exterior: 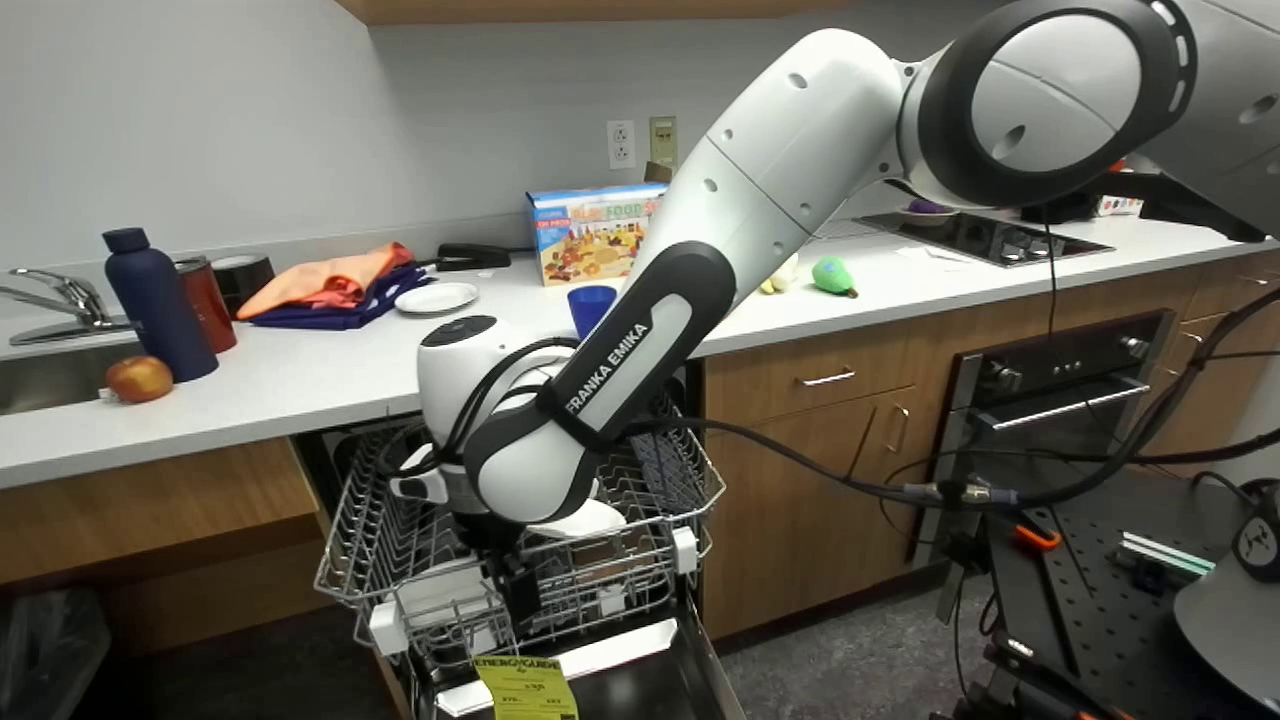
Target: Pull out the dishwasher rack
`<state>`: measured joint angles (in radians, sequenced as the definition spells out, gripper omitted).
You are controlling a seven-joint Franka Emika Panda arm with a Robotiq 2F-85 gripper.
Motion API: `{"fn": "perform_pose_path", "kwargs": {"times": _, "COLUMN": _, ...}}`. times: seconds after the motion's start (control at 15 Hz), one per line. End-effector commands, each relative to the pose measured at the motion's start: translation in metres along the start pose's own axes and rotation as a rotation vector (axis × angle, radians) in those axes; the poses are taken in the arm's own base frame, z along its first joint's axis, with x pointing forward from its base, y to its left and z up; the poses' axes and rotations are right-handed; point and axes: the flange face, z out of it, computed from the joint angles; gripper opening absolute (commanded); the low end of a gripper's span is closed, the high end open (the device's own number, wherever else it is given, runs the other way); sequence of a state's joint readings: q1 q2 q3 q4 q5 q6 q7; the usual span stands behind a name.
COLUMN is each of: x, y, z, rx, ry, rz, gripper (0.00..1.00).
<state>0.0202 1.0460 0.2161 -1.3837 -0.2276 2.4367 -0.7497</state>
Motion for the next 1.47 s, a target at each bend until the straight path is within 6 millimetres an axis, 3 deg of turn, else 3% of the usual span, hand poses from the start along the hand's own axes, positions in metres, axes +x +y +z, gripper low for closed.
{"fn": "perform_pose_path", "kwargs": {"times": 0.0, "x": 0.029, "y": -0.038, "z": 0.011, "rx": 0.059, "ry": 0.017, "rz": -0.081, "gripper": 1.00}}
{"fn": "perform_pose_path", "kwargs": {"times": 0.33, "x": 0.044, "y": -0.072, "z": 0.024, "rx": 0.102, "ry": -0.001, "rz": -0.172, "gripper": 1.00}}
{"fn": "perform_pose_path", "kwargs": {"times": 0.53, "x": 0.047, "y": -0.078, "z": 0.023, "rx": 0.115, "ry": -0.018, "rz": -0.217, "gripper": 1.00}}
{"fn": "perform_pose_path", "kwargs": {"times": 0.93, "x": 0.046, "y": -0.050, "z": 0.006, "rx": 0.077, "ry": -0.026, "rz": -0.168, "gripper": 1.00}}
{"fn": "perform_pose_path", "kwargs": {"times": 1.4, "x": 0.052, "y": -0.034, "z": -0.010, "rx": 0.013, "ry": -0.003, "rz": -0.147, "gripper": 1.00}}
